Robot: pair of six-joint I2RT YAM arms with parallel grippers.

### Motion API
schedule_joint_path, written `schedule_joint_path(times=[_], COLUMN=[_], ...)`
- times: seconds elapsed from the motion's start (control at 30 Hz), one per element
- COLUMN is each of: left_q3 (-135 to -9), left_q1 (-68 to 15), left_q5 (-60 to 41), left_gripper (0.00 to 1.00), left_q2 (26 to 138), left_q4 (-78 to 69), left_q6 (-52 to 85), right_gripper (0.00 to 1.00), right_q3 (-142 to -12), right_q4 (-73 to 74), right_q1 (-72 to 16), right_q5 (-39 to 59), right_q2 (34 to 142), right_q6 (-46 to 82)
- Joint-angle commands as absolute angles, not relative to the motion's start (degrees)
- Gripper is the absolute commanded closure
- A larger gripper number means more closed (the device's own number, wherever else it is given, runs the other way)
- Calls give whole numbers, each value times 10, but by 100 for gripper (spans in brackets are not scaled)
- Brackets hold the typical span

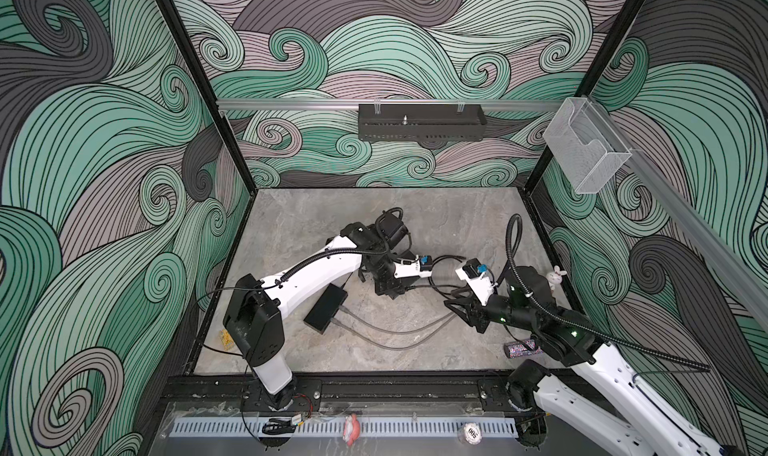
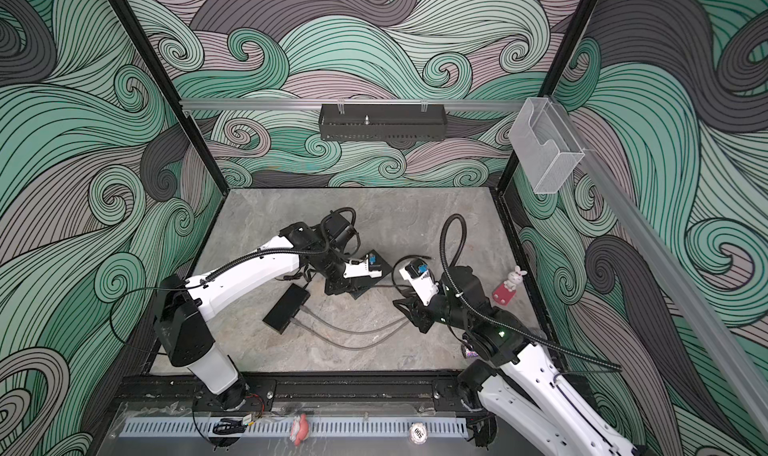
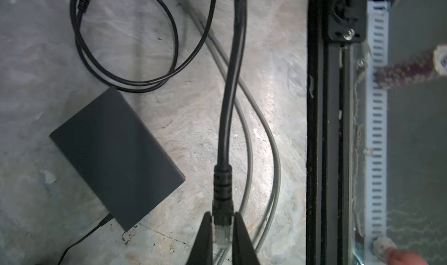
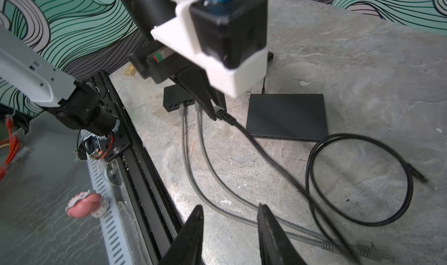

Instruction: Insert the plug into the switch port

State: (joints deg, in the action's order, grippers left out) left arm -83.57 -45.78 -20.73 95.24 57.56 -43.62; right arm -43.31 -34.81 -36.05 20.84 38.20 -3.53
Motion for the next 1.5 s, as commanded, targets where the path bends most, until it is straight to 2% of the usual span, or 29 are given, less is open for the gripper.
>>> schedule_joint_path(times=[0.0, 0.23, 0.67, 1.03, 1.27, 1.47], left_q3=[-802, -780, -788, -797, -798, -798], left_q1=[-470, -492, -499, -499, -499, -499], left_q5=[-236, -253, -272, -297, -297, -278], left_gripper=[100, 100, 100, 100, 100, 100], left_q2=[909, 884, 883, 881, 876, 875], left_q4=[611, 604, 616, 626, 622, 623], left_q6=[-564, -584, -590, -592, -586, -578], right_gripper=[60, 59, 54, 55, 57, 58], right_q3=[-440, -417, -390, -375, -329, -305], right_q4=[-364, -308, -240, -147, -64, -106], right_q1=[-363, -364, -397, -453, -454, -455], right_q5=[258, 318, 308, 284, 309, 316], right_q2=[379, 394, 402, 495, 481, 441], right_q6=[-130, -130, -99, -67, -24, -10])
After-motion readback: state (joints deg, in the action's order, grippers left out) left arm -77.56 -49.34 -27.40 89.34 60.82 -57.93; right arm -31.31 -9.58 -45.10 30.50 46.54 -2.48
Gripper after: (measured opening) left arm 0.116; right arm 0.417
